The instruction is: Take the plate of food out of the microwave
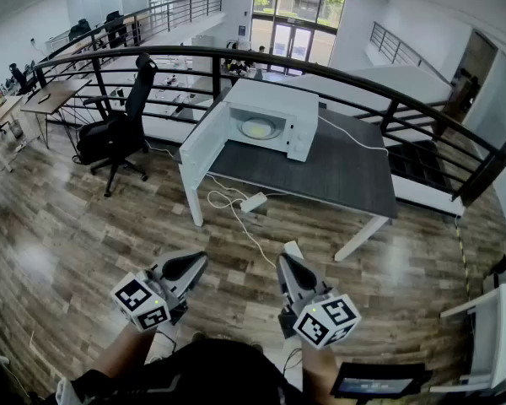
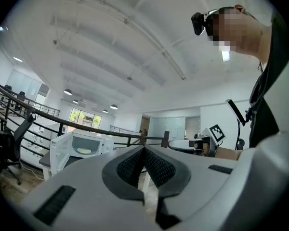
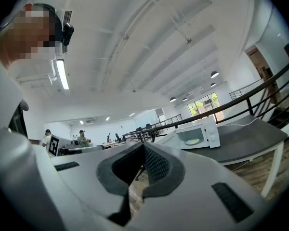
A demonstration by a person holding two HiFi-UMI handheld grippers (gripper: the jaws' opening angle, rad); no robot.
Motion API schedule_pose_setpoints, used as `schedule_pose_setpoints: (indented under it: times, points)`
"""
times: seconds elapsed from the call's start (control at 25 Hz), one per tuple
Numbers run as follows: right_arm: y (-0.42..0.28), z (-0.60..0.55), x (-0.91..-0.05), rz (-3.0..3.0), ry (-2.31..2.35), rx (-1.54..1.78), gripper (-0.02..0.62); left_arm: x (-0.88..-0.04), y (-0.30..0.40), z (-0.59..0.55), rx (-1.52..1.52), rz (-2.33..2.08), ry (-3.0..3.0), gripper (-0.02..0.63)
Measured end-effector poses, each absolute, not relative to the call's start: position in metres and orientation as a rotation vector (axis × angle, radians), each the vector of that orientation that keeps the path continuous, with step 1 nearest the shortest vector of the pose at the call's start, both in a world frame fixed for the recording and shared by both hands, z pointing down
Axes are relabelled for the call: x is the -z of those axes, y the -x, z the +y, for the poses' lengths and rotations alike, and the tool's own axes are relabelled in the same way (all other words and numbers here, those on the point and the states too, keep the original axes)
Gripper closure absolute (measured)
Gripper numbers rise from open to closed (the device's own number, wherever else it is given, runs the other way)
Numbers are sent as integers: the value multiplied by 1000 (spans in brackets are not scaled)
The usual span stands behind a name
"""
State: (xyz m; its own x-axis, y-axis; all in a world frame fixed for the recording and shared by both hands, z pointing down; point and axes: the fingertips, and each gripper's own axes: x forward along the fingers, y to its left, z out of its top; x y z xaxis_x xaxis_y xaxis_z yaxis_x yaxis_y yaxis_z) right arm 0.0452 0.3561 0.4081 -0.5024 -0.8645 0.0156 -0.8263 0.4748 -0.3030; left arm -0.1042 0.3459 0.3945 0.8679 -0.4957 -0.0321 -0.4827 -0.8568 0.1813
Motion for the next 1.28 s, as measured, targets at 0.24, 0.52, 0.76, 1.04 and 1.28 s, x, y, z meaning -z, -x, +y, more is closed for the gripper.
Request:
schedule_pose_setpoints:
  times: [0.24,0.52,0.76,1.04,1.28]
  points:
    - [-48,350,-406,2553,1496,440,595,-394,100,346,118,-727,-2887,601]
    - [-57,343,-413,2481,1562,484,595,-392,103,341,136,-727,-2878,601]
    - [-51,337,-415,2488,1584,480,597,-397,110,335,125,-721,-2873,601]
    - [-36,333,-410,2513,1605,449,595,-392,123,327,147,-717,-2873,601]
    - [-11,327,-416,2539,1620,458,595,-397,141,321,139,-685,-2874,601]
